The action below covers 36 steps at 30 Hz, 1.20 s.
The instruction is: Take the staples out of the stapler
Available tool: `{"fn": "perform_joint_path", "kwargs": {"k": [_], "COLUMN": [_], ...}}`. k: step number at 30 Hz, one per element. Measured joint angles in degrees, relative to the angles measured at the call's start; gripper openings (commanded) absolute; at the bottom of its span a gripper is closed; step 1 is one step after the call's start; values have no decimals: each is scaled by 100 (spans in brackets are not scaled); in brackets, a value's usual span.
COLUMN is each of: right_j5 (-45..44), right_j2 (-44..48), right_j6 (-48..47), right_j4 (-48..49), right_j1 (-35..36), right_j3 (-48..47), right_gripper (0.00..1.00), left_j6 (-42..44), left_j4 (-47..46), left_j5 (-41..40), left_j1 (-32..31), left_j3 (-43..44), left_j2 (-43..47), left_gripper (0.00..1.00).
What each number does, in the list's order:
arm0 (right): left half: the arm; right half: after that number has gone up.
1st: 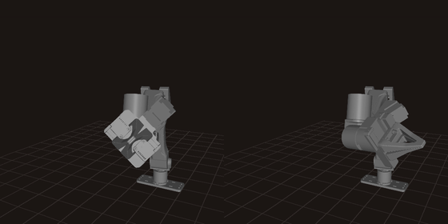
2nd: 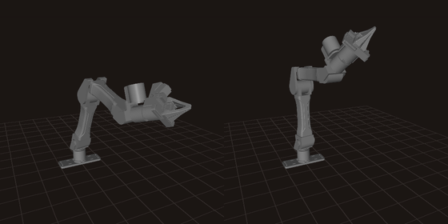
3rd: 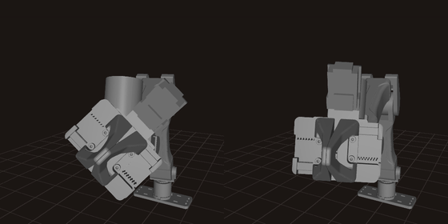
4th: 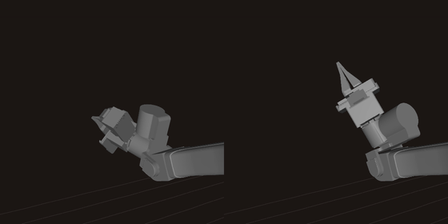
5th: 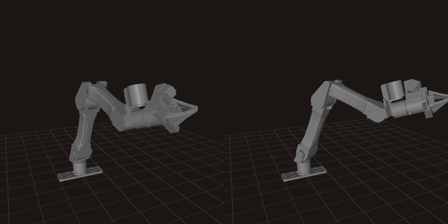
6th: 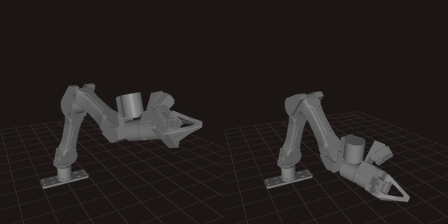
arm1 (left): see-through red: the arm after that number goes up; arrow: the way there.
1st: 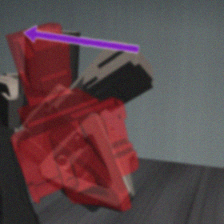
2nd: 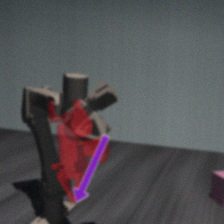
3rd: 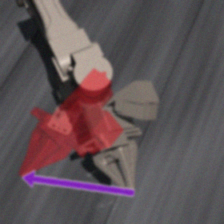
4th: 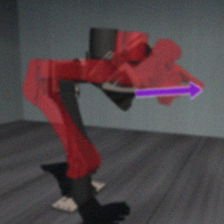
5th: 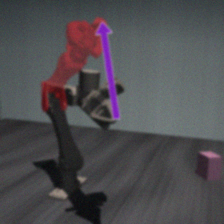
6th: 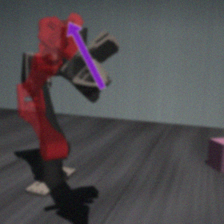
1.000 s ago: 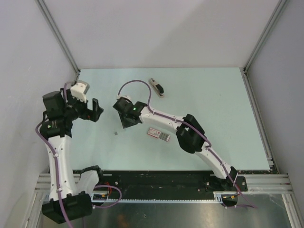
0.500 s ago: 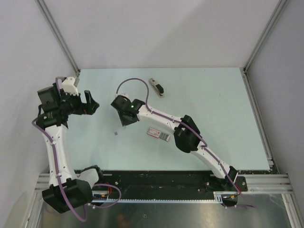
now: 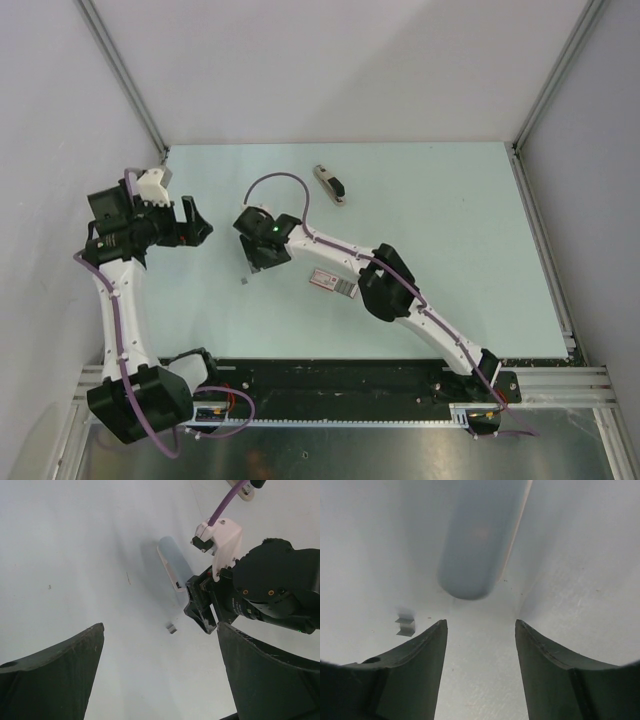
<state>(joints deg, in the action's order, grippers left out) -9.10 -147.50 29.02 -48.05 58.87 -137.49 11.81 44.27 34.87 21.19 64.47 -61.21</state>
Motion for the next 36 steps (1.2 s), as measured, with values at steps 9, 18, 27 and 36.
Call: {"fn": "perform_joint_path", "kwargs": {"k": [9, 18, 27, 36], "right_j5": [74, -251, -706, -345], "right_j2": [-11, 1303, 1956, 1104], "right_j6": [-28, -632, -1469, -2015], "right_j4": [35, 267, 1355, 1784], "right_j1": [-26, -673, -2288, -2830], "right_j3": [2, 584, 1021, 1075], "right_gripper": [73, 99, 91, 90], "left_j6": [7, 24, 39, 118], "left_j4": [-2, -4, -7, -22], "left_j5": [7, 107, 378, 251], "left_j1": [0, 2, -7, -579], "left_j3": [-28, -28, -28, -28], "left_j2": [-17, -17, 9, 2], "left_gripper": [99, 100, 94, 100]}}
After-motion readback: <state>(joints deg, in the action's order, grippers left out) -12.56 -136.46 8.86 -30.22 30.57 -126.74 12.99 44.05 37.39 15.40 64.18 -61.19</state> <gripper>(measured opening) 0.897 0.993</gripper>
